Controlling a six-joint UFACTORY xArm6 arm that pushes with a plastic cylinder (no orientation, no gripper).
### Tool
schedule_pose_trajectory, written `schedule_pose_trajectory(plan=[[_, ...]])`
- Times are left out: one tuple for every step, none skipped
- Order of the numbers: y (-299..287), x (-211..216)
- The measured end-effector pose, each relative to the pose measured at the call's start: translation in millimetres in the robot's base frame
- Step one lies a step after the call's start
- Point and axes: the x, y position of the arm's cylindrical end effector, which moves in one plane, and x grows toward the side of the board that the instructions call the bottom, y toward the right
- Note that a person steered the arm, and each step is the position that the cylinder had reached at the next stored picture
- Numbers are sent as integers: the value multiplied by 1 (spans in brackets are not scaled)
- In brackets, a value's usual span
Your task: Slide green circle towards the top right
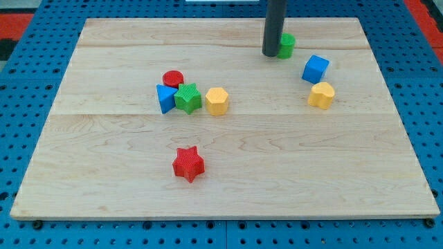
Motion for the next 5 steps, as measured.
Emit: schedule_pose_trajectory(plan=[[8,-4],[-17,-41],[-16,-55],[-17,-52],[-9,-25]])
